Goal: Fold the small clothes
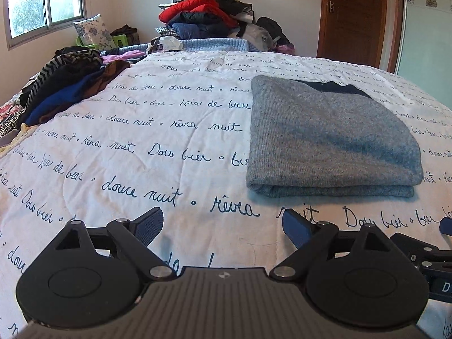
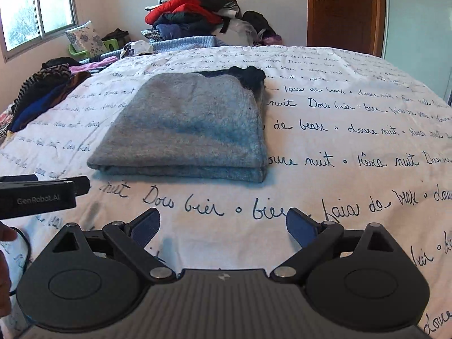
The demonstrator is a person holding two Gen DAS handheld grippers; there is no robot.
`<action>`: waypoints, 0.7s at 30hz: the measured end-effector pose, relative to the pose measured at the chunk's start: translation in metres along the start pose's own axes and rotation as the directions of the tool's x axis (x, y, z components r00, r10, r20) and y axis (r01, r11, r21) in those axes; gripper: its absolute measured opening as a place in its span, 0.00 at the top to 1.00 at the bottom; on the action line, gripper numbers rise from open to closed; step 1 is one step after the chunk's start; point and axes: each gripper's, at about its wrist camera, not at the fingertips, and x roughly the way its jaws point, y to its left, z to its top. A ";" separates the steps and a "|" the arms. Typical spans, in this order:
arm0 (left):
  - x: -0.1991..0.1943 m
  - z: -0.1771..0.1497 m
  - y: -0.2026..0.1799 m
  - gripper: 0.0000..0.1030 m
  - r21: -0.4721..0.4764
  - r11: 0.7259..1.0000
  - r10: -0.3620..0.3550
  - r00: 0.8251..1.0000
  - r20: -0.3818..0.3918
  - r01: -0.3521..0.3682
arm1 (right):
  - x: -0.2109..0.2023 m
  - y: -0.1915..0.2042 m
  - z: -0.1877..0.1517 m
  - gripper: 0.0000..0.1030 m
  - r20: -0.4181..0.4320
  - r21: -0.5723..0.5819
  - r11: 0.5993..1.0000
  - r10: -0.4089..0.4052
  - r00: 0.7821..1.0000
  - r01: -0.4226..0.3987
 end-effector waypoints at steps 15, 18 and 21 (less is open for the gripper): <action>0.011 -0.014 -0.005 0.08 0.008 1.000 0.025 1.000 0.014 -0.025 | 0.007 0.001 -0.005 0.06 0.033 -0.018 1.000 -0.021 0.999 0.021; 0.012 -0.015 -0.002 0.06 -0.010 1.000 0.020 1.000 0.011 -0.020 | 0.006 0.001 -0.005 0.06 0.042 -0.027 0.999 -0.024 0.999 0.026; 0.013 -0.017 -0.002 0.05 -0.004 1.000 0.024 1.000 0.011 -0.024 | 0.004 0.001 -0.004 0.06 0.057 -0.047 0.998 -0.042 0.998 0.044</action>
